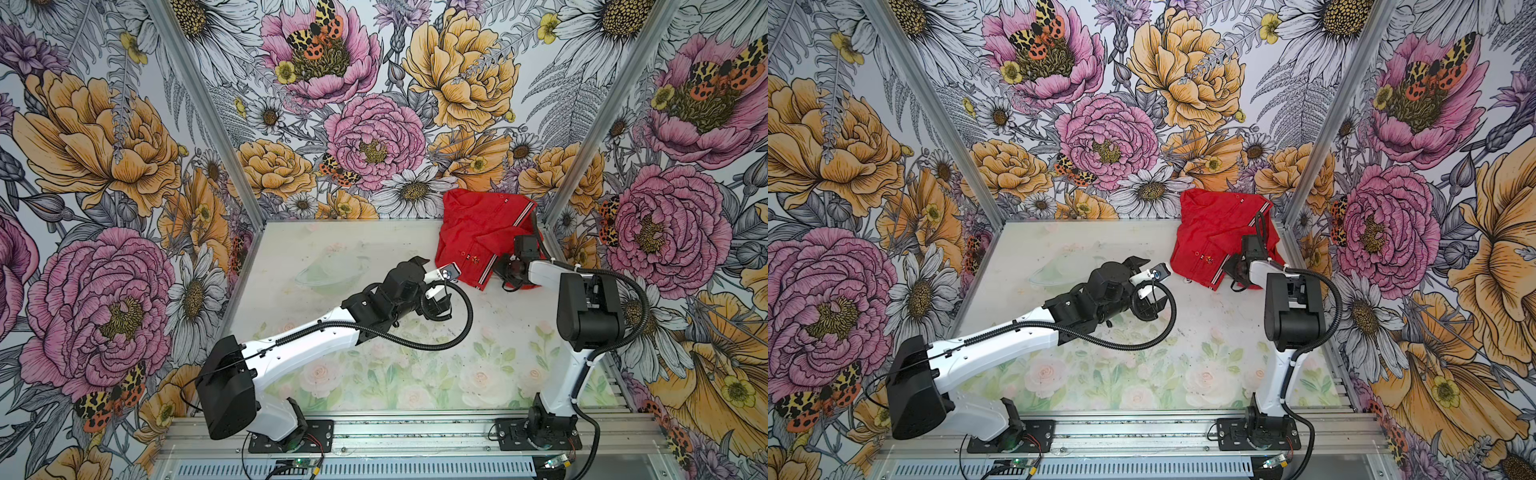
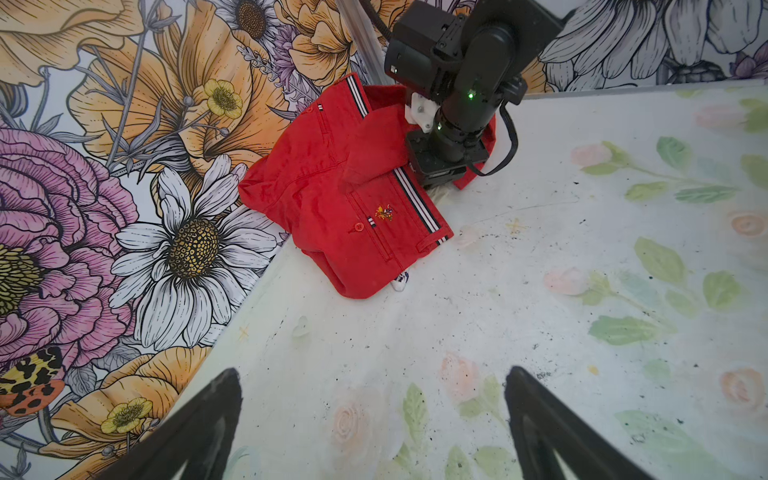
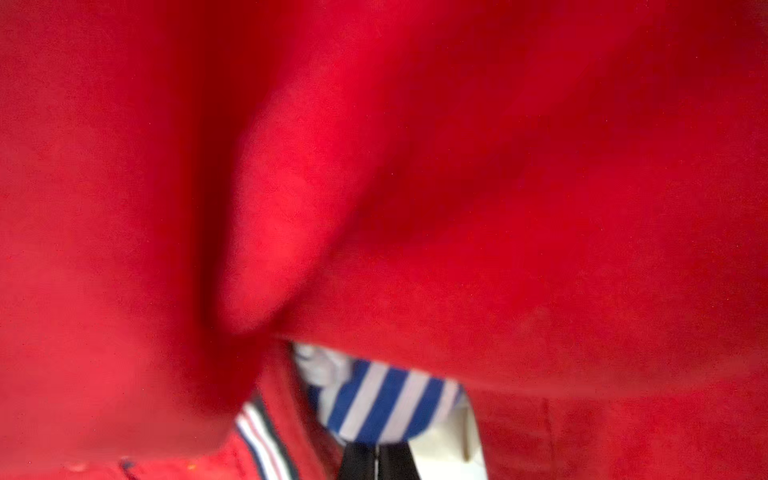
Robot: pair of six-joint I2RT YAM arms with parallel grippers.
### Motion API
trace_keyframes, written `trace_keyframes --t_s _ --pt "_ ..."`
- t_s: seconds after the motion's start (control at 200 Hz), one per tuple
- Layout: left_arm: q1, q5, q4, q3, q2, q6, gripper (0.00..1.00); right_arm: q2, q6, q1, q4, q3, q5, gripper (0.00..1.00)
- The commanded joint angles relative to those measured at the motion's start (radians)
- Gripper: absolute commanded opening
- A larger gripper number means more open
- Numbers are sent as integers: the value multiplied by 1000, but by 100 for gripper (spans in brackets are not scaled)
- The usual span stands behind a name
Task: Pick out a specific cloth from the pile
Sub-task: 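Close the right gripper on the beige garment beneath the red jacket, then lift the beige garment high out of the pile with the right gripper, then swing the beige garment away from the pile and drop it with the right gripper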
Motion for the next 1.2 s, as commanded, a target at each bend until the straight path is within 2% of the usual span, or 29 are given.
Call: trace_keyframes --t_s 0.0,0.115,0.345,0.485,0.59,0.645,0.771,0.896,1.076,1.196 --pt "-11 -33 21 -2 -45 12 99 -123 -42 -8 10 131 -53 0" --pt "-15 -48 22 -11 -61 17 99 -187 -44 -12 -67 289 -55 0" --pt "-29 -120 22 -5 -71 34 99 -197 -24 -10 -240 782 -28 0" --pt "-28 -136 34 -15 -89 40 99 -112 19 -3 -277 1116 -33 0" --pt "-29 -151 56 -27 -104 48 99 21 55 11 -331 1455 -41 0" --pt "-29 -158 67 -35 -113 51 99 61 81 18 -330 1551 -26 0" --pt "-22 -176 102 -58 -139 67 99 72 96 39 -326 1585 -5 0" --pt "2 -197 109 -71 -182 44 99 97 98 109 -323 1583 -110 0" --pt "7 -291 27 -110 -340 -45 99 137 74 304 -324 1557 -283 0" --pt "7 -348 -140 -120 -491 -171 99 141 -7 478 -323 1495 -290 0"
